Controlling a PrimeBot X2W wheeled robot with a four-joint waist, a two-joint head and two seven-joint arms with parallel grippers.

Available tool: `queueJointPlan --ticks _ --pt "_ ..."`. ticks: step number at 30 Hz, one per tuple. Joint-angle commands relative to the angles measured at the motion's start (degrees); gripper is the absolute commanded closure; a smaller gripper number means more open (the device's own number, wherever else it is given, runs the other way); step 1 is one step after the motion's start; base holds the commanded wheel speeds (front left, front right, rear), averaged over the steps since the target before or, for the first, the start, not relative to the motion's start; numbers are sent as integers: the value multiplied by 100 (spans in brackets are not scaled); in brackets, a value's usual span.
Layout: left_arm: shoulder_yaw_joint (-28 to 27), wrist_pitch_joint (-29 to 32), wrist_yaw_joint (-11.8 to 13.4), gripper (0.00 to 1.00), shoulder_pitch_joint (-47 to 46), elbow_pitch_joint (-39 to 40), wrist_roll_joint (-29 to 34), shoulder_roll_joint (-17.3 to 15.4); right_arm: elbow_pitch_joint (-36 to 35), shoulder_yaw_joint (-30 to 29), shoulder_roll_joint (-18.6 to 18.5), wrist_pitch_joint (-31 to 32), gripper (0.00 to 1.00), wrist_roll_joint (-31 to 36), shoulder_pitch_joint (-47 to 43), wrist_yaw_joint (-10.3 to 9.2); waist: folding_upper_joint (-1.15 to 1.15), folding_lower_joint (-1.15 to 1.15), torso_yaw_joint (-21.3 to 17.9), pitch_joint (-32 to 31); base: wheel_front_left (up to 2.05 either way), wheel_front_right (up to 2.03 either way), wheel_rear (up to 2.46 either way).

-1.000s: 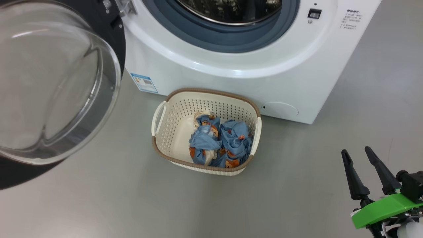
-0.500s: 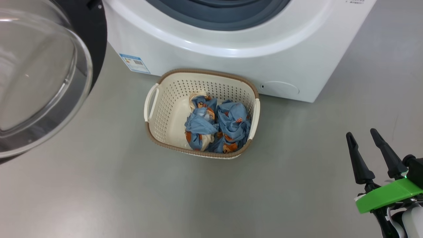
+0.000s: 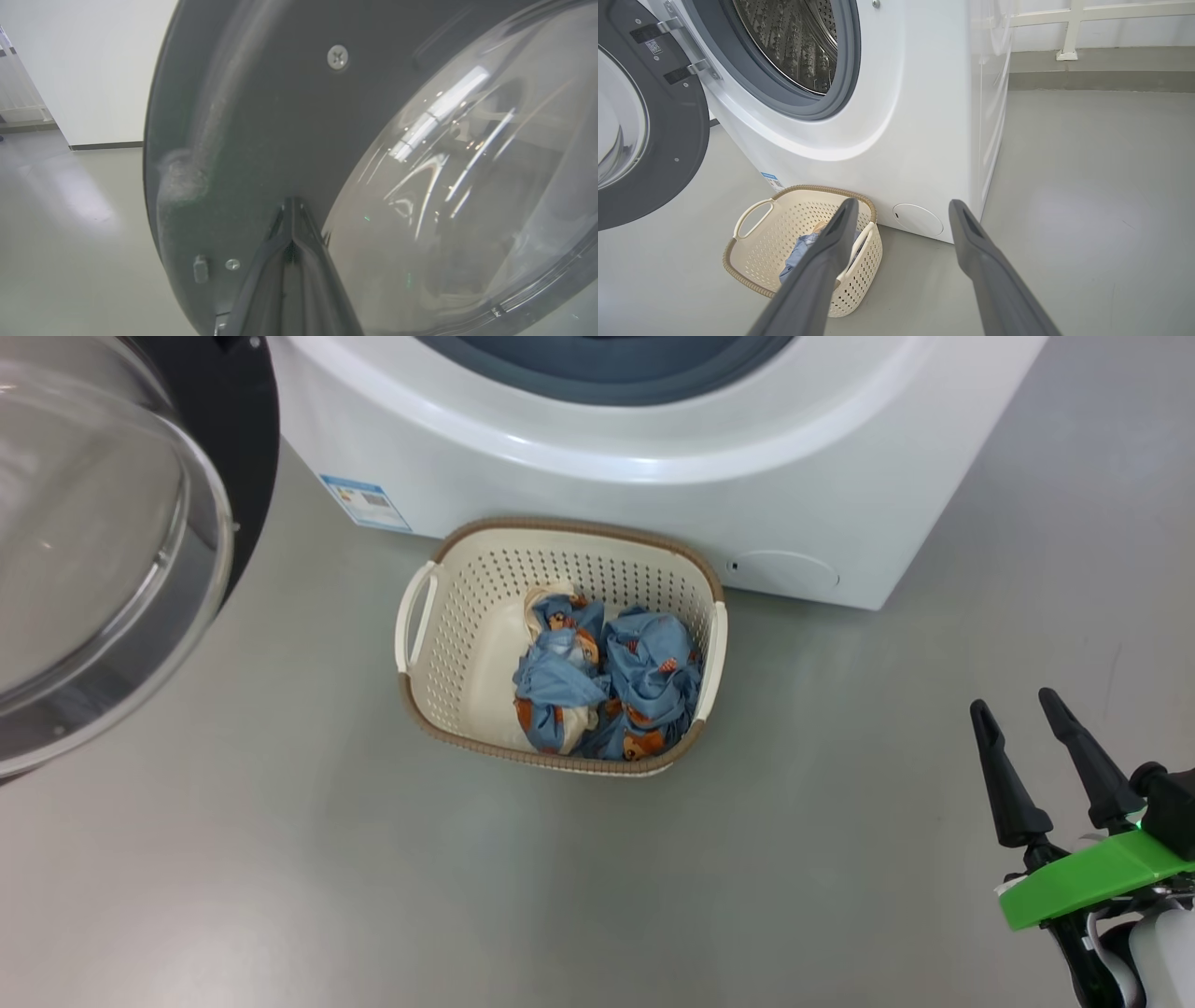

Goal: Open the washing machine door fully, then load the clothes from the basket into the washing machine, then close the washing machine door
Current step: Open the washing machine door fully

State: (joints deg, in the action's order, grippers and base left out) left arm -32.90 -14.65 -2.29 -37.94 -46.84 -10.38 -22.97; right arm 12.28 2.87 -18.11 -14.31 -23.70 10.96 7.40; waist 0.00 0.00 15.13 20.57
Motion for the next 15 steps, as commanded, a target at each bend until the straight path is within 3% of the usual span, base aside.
queueJointPlan --ticks 1,14,15 --pt "-155 -35 -18 100 65 190 54 -319 -86 142 -22 -69 0 66 7 9 0 0 10 -152 0 0 0" --pt "-145 -35 -312 100 1149 1060 218 416 28 175 168 -69 0 8 -337 9 0 0 107 -889 0 0 0" --pt "-138 -35 -333 96 1258 1143 228 476 32 185 183 -69 0 4 -368 9 0 0 112 -949 0 0 0"
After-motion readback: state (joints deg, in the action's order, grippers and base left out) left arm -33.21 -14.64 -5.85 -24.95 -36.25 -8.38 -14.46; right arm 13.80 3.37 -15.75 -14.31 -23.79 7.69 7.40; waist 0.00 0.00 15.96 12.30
